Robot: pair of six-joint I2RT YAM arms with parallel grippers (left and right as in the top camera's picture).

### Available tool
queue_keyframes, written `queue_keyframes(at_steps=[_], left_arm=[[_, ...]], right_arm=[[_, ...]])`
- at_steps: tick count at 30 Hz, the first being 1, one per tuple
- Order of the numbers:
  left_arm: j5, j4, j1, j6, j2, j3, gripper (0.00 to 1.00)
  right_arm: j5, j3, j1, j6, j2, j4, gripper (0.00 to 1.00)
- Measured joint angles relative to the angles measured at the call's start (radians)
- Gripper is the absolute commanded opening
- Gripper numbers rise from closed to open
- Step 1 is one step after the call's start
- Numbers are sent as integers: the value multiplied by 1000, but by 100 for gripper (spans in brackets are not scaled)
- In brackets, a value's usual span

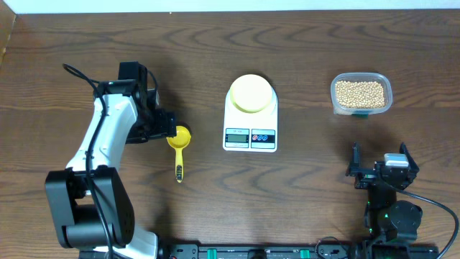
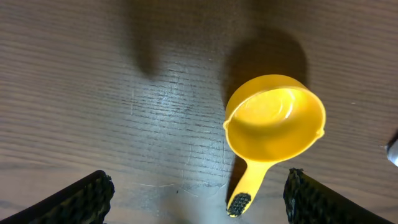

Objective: Scoop item into bowl and weigh 50g on scale
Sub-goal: 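Move the left gripper over the yellow scoop handle, then lower the left gripper and close it on the yellow scoop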

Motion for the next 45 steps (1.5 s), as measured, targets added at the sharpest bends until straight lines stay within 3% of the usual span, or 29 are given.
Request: queue_keyframes(at_steps=[27,45], left_arm=[[-1,76,-42,0,147,0,90],[-1,110,-42,0,156,0,89]], right_arm=[[0,0,0,0,0,0,99],[0,0,0,0,0,0,99]])
